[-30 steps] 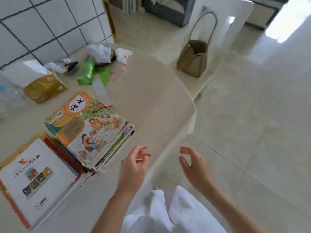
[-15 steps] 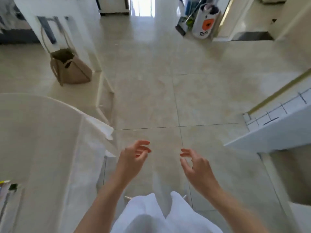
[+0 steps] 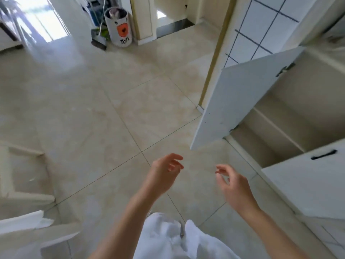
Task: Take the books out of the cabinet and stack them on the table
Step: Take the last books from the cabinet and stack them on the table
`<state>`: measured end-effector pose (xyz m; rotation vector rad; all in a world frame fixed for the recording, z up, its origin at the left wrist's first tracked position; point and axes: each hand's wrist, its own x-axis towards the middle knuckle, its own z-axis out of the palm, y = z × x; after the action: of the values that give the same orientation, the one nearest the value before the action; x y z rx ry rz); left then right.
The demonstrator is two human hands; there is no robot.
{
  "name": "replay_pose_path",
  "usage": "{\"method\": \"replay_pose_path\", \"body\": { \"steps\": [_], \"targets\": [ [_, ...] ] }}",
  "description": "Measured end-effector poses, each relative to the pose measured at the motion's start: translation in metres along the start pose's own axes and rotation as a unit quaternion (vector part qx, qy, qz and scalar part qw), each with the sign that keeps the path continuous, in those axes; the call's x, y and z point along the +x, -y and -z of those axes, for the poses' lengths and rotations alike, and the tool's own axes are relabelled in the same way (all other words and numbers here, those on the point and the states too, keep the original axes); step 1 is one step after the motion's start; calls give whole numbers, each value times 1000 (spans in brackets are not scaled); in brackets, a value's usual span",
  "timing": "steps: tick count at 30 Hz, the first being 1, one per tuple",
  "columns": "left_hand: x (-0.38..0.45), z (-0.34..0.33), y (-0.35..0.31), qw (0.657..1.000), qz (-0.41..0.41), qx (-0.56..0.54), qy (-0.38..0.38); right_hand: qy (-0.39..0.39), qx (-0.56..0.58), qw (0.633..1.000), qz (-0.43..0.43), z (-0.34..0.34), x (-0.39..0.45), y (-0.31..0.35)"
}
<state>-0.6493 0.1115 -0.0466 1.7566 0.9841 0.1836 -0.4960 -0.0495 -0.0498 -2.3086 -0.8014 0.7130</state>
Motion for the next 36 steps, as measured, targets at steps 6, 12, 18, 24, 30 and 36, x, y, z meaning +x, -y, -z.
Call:
{"method": "replay_pose_path", "body": {
  "steps": [6,12,18,24,30,36],
  "targets": [
    [90,-31,-49,997,-47,33,59,-51,46,996,-59,39,46,-25],
    [203,-31,-111,995,-99,13,12,-102,71,991,-56,73,128,-2],
    [320,-23,-195,982,-184,41,7,-121,191,968,-112,102,232,41],
    [405,-44,-244,956,-138,108,236,-83,325,922,-193,102,301,76],
    [436,-56,-260,934,-121,150,301,-47,345,911,-222,95,327,88],
    [438,-62,-261,925,-124,150,325,-49,364,892,-265,95,332,86]
  ]
}}
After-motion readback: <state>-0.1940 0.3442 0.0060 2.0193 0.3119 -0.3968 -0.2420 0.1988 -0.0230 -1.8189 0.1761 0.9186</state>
